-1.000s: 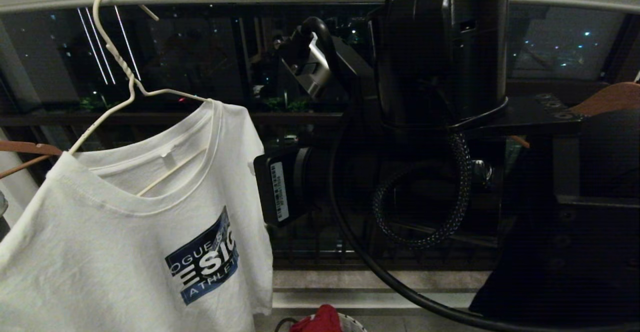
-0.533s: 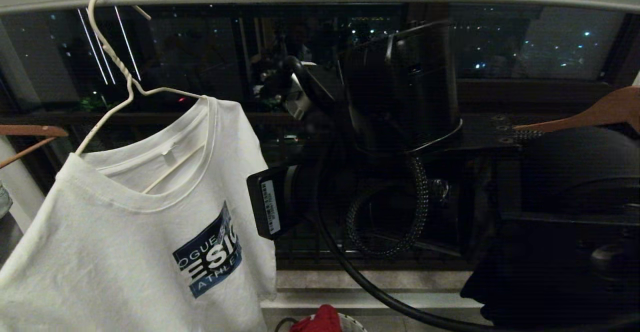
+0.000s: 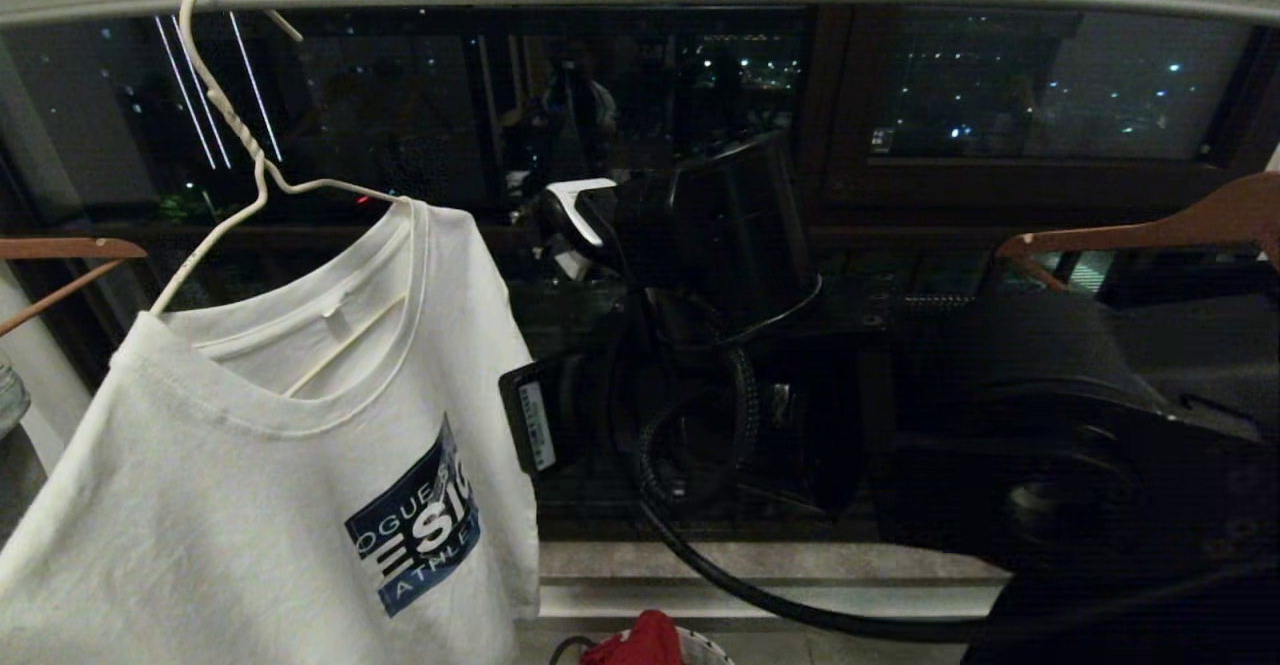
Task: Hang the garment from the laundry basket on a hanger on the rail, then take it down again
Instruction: Take the clothes off the clothes rack
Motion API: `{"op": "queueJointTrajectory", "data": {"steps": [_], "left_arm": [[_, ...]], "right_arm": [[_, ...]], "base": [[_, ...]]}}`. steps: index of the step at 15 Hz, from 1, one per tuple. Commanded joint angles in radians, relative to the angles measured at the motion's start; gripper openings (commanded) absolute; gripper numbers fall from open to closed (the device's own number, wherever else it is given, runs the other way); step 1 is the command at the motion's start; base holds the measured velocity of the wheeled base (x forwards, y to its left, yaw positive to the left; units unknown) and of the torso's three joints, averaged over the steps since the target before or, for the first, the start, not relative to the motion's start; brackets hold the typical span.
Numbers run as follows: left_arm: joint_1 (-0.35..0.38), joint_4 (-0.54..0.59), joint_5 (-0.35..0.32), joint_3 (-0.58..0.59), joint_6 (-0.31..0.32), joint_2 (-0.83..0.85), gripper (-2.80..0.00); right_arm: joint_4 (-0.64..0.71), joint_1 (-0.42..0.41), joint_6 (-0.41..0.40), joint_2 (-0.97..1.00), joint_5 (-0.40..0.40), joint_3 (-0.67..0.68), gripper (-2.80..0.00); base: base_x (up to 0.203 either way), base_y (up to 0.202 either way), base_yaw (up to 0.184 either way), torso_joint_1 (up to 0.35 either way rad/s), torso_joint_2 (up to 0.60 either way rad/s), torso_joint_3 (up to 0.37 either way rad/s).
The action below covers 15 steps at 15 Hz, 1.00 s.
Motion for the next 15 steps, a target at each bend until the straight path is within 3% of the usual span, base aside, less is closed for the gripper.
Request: {"op": "queueJointTrajectory", "data": {"steps": [1,5,8,11,15], "left_arm": [[0.0,-0.001,-0.1,0.01,-0.011,0.025,-2.8],[0.0,-0.05,-0.113,0.008,-0.022,0.106,-2.8],[-0.001,-0.092,-0.122,-0.027,-0.086,0.094,-2.8],[-0.003,-0.086,-0.228,-0.023,-0.103,0.047,-2.8],[-0.005,-0.087,-0.316,-0.003,-0.15,0.004,-2.8]], "right_arm": [[0.0,-0.019,0.001,-0.037,-0.078,0.022,-2.8],[0.001,-0.028,-0.004,-0.15,-0.135,0.125,-2.8],[0.025,-0.059,-0.019,-0.257,-0.136,0.172,-2.8],[0.096,-0.105,-0.033,-0.384,-0.137,0.235,-2.8],[0.117,-0.181,-0.038,-0.576,-0.137,0.404,-2.8]], "base": [[0.0,0.0,0.0,0.0,0.0,0.0],[0.0,0.0,0.0,0.0,0.0,0.0],[0.0,0.0,0.0,0.0,0.0,0.0],[0.0,0.0,0.0,0.0,0.0,0.0],[0.0,0.0,0.0,0.0,0.0,0.0]]}}
